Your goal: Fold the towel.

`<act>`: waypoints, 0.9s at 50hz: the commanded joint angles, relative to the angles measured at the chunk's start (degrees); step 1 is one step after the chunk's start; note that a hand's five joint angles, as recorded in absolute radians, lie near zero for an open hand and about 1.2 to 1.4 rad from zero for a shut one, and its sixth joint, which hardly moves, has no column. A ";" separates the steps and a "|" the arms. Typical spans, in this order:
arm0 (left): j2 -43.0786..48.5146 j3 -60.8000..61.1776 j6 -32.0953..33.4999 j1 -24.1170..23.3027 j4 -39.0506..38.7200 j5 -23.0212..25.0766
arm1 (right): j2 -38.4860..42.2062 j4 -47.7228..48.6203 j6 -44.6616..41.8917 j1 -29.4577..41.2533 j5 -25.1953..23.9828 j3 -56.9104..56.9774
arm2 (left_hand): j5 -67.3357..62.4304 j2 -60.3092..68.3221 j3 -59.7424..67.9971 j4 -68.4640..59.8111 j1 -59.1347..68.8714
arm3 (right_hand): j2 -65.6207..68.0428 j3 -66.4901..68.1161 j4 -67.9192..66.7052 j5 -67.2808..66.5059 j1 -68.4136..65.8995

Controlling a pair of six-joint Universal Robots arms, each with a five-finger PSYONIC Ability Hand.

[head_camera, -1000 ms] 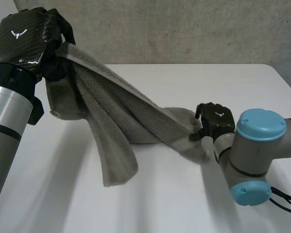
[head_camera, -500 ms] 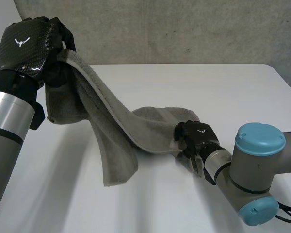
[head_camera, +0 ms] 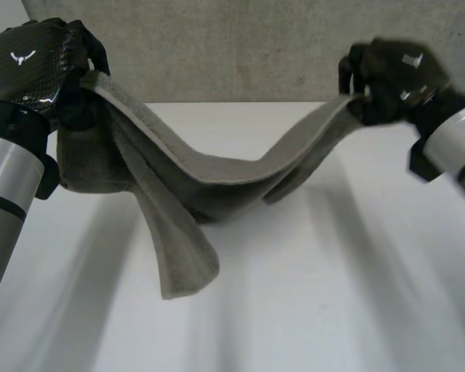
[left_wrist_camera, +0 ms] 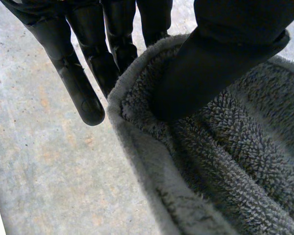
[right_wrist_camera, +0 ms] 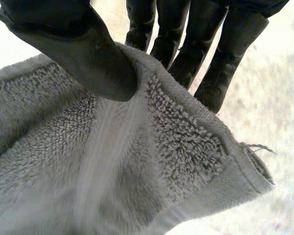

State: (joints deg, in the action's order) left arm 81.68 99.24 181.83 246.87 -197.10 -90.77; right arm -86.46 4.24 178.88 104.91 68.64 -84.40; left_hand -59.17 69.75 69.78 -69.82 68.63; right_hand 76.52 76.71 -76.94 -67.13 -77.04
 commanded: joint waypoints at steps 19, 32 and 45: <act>30.80 -14.57 23.12 2.30 15.87 2.17 | 22.65 -40.27 -53.72 -0.32 12.31 21.82 | -10.83 10.25 10.22 -10.18 11.37 | 3.48 3.29 -3.06 -2.87 -2.96; 35.83 -48.09 16.19 1.86 -4.26 0.94 | 33.38 -8.49 -42.49 5.48 21.53 69.01 | -10.83 10.25 10.22 -10.18 11.37 | 3.48 3.29 -3.06 -2.87 -2.96; 29.07 -28.97 10.03 5.89 -13.05 0.15 | 23.96 -14.08 -41.06 5.21 17.40 45.64 | -10.83 10.25 10.22 -10.18 11.37 | 3.48 3.29 -3.06 -2.87 -2.96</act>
State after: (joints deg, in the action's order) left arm 113.17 55.51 191.67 249.47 -211.77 -90.71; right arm -58.69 -5.26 138.54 110.45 88.27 -24.63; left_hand -59.28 69.77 69.82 -69.82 68.97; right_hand 76.52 76.96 -76.95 -68.19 -77.04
